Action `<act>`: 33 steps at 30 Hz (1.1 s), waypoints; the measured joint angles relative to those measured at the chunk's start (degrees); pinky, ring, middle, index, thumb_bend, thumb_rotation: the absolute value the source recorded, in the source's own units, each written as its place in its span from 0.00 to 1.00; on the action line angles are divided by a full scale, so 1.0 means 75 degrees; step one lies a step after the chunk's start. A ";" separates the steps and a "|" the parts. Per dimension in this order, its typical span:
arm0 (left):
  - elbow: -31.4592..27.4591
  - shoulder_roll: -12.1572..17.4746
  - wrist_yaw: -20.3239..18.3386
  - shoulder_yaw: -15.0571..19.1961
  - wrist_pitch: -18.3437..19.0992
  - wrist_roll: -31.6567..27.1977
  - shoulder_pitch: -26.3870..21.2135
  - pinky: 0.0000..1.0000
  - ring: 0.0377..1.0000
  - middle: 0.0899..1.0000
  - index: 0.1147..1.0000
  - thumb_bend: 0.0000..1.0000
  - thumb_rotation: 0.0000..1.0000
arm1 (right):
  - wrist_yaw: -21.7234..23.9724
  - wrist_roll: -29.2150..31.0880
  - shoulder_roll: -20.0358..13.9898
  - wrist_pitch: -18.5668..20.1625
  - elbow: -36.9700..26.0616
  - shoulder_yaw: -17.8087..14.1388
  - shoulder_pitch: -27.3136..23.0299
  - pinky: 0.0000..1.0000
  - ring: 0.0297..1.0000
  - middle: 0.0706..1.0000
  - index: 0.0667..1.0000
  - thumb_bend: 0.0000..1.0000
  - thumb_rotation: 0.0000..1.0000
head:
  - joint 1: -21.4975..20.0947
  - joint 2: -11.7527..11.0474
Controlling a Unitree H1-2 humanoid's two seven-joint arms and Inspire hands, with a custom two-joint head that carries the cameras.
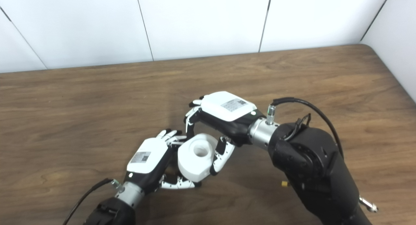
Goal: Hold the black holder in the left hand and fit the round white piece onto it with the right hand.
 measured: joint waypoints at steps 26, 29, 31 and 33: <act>-0.0020 -0.0054 -0.0010 -0.0021 0.0042 0.0054 0.0007 0.97 0.92 0.79 0.42 0.52 0.05 | -0.0110 -0.0251 0.0285 -0.0423 0.0155 0.0164 0.0143 0.92 0.92 0.77 0.44 0.53 0.14 | 0.0059 0.0117; -0.0021 -0.0060 -0.0011 -0.0023 0.0047 0.0067 0.0007 0.97 0.92 0.79 0.42 0.52 0.05 | -0.0110 -0.0257 0.0288 -0.0424 0.0158 0.0162 0.0146 0.93 0.93 0.77 0.44 0.53 0.14 | 0.0070 0.0129; -0.0027 -0.0065 -0.0022 -0.0023 0.0055 0.0076 0.0007 0.97 0.92 0.79 0.42 0.52 0.05 | -0.0110 -0.0256 0.0288 -0.0423 0.0160 0.0159 0.0145 0.93 0.93 0.77 0.44 0.53 0.14 | 0.0059 0.0141; -0.0032 -0.0071 -0.0035 -0.0023 0.0061 0.0101 0.0006 0.97 0.92 0.79 0.42 0.52 0.05 | -0.0110 -0.0251 0.0288 -0.0423 0.0173 0.0153 0.0145 0.93 0.93 0.77 0.44 0.53 0.14 | 0.0047 0.0141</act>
